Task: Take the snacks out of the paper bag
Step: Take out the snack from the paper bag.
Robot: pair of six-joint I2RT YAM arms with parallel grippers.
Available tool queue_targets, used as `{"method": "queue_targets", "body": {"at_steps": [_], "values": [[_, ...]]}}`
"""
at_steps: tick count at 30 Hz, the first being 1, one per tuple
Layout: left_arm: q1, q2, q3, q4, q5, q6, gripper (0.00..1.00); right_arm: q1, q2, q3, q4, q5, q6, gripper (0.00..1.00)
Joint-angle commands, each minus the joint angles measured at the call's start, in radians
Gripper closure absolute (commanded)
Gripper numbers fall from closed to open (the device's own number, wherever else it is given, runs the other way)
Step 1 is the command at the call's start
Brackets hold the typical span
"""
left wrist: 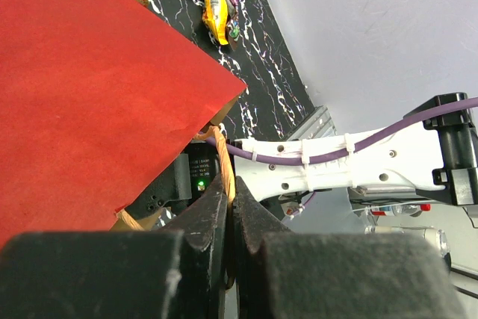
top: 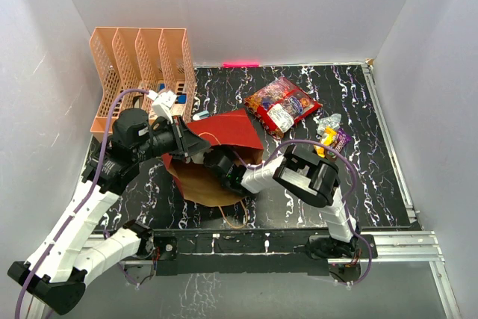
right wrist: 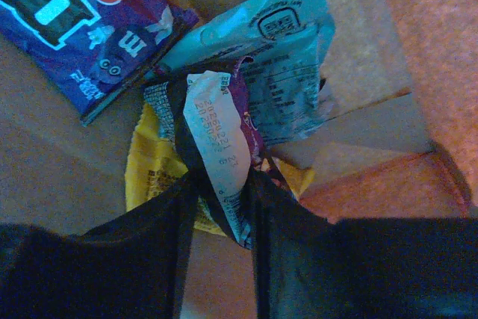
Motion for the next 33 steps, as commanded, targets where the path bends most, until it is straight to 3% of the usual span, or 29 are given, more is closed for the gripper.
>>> {"method": "queue_targets", "body": {"at_steps": [1, 15, 18, 22, 28, 33], "values": [[-0.004, -0.013, 0.035, -0.01, 0.01, -0.002, 1.0, -0.007, -0.024, 0.047, -0.091, -0.076, 0.14, 0.69], [-0.004, 0.0, 0.028, 0.006, 0.018, -0.002, 1.0, 0.023, -0.293, -0.034, -0.252, -0.329, 0.336, 0.81], [-0.003, 0.002, 0.031, 0.007, 0.017, 0.0, 1.0, 0.033, -0.391, -0.087, -0.272, -0.468, 0.346, 0.87], [-0.003, 0.005, 0.029, 0.006, 0.016, 0.006, 1.0, 0.034, -0.541, -0.181, -0.295, -0.665, 0.37, 0.87], [-0.004, 0.009, 0.027, 0.015, 0.014, 0.01, 1.0, 0.034, -0.691, -0.227, -0.509, -0.963, 0.311, 0.85], [-0.004, 0.012, 0.027, 0.012, 0.009, 0.016, 1.0, 0.034, -0.848, -0.234, -0.693, -1.09, 0.21, 0.83]]}}
